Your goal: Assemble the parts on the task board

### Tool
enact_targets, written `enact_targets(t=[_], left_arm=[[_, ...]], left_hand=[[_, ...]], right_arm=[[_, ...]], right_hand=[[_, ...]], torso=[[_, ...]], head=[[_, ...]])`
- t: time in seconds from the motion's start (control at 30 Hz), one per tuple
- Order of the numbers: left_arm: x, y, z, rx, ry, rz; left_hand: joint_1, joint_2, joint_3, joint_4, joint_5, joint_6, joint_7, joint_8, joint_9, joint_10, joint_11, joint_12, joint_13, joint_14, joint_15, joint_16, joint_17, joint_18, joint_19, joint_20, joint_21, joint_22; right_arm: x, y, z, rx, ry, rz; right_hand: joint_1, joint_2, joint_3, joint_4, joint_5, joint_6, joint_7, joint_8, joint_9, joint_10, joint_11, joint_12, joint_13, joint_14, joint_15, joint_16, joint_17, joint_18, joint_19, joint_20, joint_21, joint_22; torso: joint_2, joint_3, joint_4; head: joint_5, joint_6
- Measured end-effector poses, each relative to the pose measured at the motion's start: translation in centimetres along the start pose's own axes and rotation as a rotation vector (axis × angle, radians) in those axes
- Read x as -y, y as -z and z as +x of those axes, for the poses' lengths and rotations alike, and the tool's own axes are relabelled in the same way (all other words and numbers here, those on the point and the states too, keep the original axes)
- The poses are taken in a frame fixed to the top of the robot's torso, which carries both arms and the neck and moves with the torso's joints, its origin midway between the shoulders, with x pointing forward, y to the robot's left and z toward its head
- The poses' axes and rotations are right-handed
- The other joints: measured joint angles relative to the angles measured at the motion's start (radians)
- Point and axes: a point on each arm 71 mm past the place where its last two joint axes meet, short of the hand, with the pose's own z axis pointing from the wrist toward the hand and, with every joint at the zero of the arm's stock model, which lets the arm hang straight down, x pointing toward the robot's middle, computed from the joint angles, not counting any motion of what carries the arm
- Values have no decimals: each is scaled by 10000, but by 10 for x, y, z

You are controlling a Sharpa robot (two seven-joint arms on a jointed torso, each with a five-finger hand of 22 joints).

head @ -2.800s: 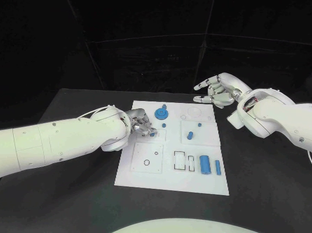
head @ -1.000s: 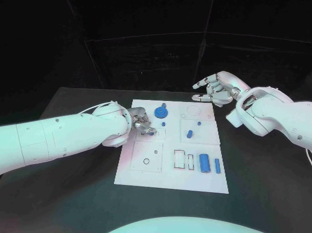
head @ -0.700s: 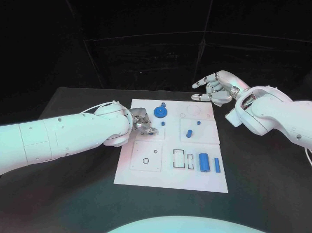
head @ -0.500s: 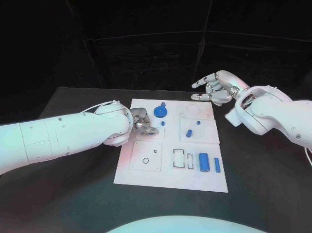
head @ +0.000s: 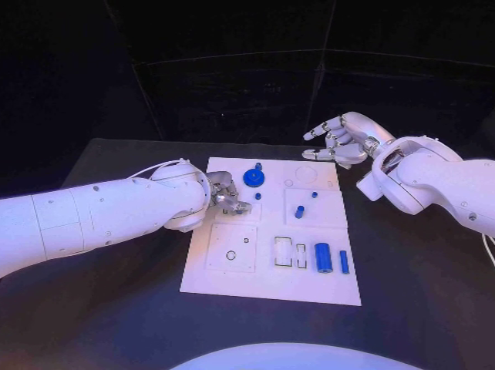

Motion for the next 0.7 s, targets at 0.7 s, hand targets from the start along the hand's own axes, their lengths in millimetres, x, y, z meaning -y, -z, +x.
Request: enact_targets(t=[0.7], left_arm=[[14, 24, -56, 996, 637, 587]], left_hand=[[-330, 41, -1959, 471, -41, 34, 38, -45, -21, 34, -35, -14, -71, 35, -35, 0, 0, 0, 29, -29, 0, 0]], right_arm=[[5, -2, -3, 90, 35, 114]], right_hand=[[0, 0, -31, 31, 0, 0, 0, 0, 0, -31, -30, 0, -15, 0, 0, 0, 0, 0, 0, 0, 0, -32]], torso=[[-2, -8, 14]], head=[[-3, 15]])
